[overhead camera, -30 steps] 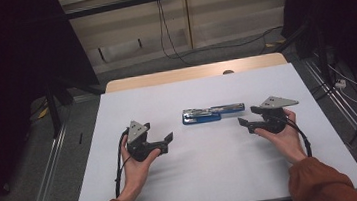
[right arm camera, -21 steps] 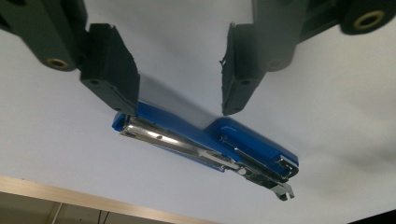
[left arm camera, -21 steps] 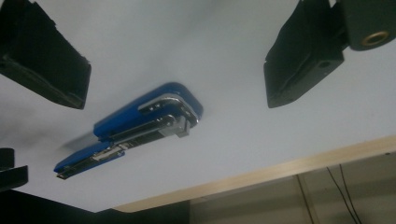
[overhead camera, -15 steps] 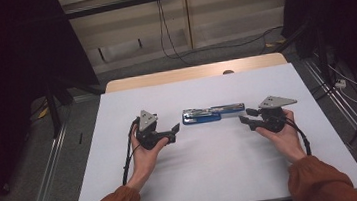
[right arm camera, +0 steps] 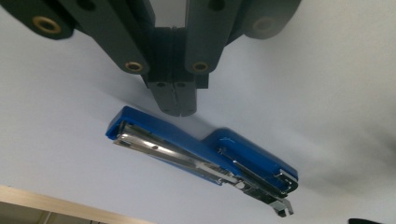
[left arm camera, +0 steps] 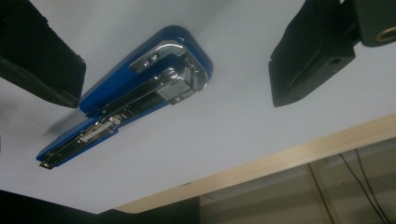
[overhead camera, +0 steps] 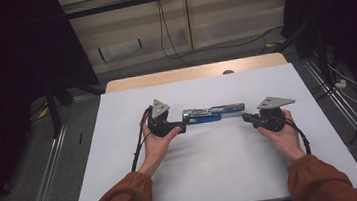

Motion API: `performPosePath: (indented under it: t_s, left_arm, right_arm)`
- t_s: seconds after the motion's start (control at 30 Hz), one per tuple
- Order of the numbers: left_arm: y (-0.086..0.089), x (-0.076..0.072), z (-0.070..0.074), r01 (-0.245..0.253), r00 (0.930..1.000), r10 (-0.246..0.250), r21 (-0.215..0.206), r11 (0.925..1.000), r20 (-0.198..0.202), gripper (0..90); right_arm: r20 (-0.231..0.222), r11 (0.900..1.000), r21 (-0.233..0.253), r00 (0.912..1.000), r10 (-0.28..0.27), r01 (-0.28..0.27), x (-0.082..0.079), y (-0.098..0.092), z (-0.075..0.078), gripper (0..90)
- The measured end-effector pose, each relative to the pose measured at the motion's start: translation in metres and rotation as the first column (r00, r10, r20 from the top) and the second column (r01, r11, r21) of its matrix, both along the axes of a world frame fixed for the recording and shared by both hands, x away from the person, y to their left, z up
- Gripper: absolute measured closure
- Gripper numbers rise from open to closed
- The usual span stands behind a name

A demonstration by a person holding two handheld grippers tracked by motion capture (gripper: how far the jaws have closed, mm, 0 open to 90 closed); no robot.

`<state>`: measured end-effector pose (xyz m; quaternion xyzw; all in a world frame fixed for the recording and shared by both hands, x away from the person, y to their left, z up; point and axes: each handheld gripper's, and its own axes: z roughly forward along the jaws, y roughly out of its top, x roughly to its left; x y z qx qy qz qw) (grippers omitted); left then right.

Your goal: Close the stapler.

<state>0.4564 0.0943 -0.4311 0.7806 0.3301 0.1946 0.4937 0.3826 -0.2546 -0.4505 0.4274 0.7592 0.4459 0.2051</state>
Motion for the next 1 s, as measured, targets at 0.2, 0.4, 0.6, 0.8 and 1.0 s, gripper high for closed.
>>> performPosePath:
  t_s: [0.2,0.4,0.6,0.8,1.0]
  left_arm:
    - [-0.001,0.004,-0.009,-0.006,0.9991,0.007,0.016,0.9998,-0.042,10.3]
    - [-0.006,0.0,-0.009,0.032,0.9985,-0.03,0.035,0.9989,-0.046,21.9]
    - [-0.012,-0.002,-0.012,0.025,0.9988,-0.023,0.05,0.9984,-0.044,34.7]
    - [-0.01,-0.001,-0.013,0.054,0.9965,-0.052,0.026,0.9982,-0.065,50.3]
    - [-0.008,0.001,-0.013,0.081,0.9948,-0.079,0.035,0.9961,-0.064,69.0]
  right_arm:
    - [0.002,1.0,-0.015,0.9999,0.016,-0.016,0.001,0.004,-0.002,90.0]
    - [0.004,1.0,-0.028,0.9999,0.013,-0.013,0.003,0.006,-0.004,90.0]
    - [-0.01,0.999,-0.036,0.9996,0.026,-0.026,0.005,0.006,-0.005,90.0]
    - [-0.003,0.999,-0.042,0.9996,0.029,-0.029,0.006,0.008,-0.005,90.0]
    - [0.003,0.999,-0.045,0.9996,0.028,-0.028,0.007,0.008,-0.004,90.0]
